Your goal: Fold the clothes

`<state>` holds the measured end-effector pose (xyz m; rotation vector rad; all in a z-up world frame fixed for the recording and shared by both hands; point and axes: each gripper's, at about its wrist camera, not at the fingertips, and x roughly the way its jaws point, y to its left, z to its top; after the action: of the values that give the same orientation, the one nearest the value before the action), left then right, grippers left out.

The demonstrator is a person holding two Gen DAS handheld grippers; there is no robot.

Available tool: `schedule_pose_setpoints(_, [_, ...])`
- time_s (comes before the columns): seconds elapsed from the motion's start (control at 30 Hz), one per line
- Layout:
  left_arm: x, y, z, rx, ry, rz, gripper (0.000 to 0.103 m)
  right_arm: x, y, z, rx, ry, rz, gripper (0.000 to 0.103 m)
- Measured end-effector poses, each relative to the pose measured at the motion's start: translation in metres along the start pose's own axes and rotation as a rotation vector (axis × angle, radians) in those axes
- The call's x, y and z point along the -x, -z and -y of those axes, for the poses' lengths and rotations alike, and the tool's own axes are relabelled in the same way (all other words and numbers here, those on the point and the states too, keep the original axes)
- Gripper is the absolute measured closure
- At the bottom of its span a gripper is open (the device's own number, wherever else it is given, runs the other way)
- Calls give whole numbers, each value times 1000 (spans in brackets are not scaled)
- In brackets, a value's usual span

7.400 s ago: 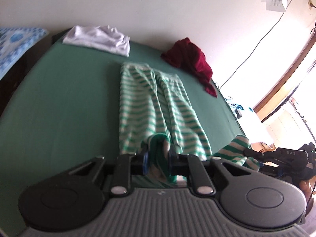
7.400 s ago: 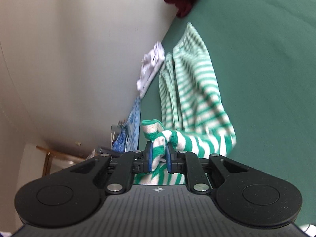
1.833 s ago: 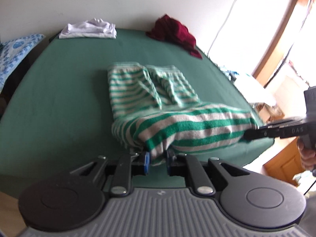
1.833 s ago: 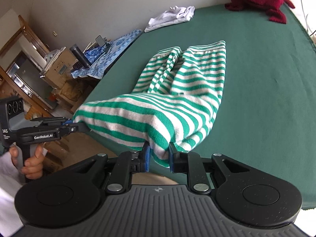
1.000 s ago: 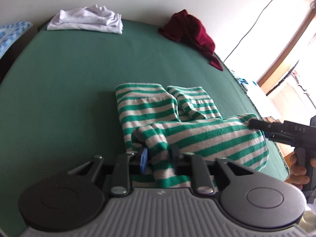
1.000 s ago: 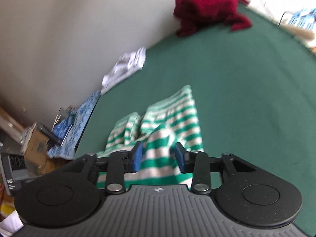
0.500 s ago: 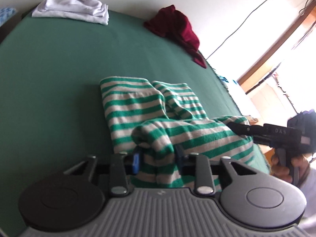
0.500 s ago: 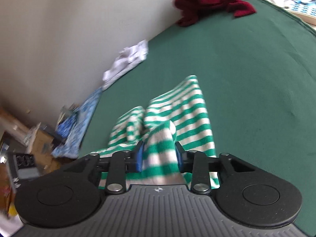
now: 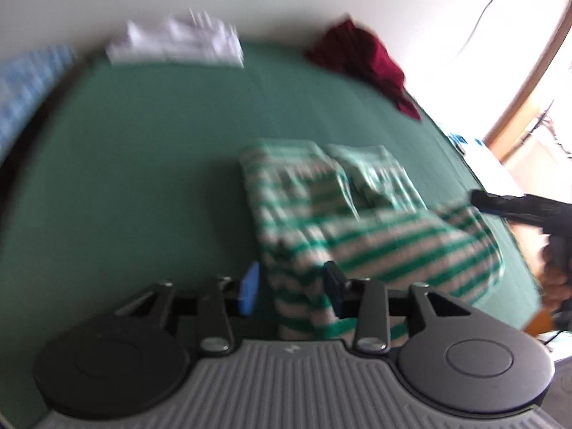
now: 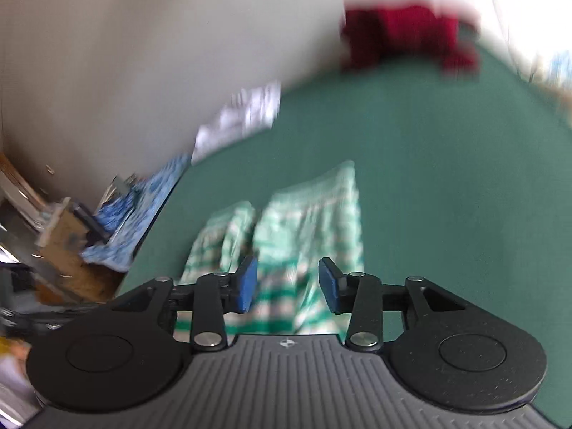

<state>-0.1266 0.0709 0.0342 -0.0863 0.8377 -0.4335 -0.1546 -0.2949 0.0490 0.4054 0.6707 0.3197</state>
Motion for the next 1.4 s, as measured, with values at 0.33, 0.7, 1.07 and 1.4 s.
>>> schedule_pose_setpoints(0.33, [-54, 19, 48, -62, -60, 52, 72, -65, 41, -31, 253, 44, 1, 91])
schedule_pose_setpoints(0.7, [-57, 24, 32, -55, -8, 66, 67, -76, 37, -2, 89, -32, -19, 92])
schedule_pose_setpoints(1.07, [-15, 10, 45, -143, -103, 161, 78, -51, 19, 7, 94, 79, 54, 79])
schedule_pose_setpoints(1.4, [-64, 44, 71, -212, -174, 193, 62, -73, 68, -54, 437, 34, 108, 76])
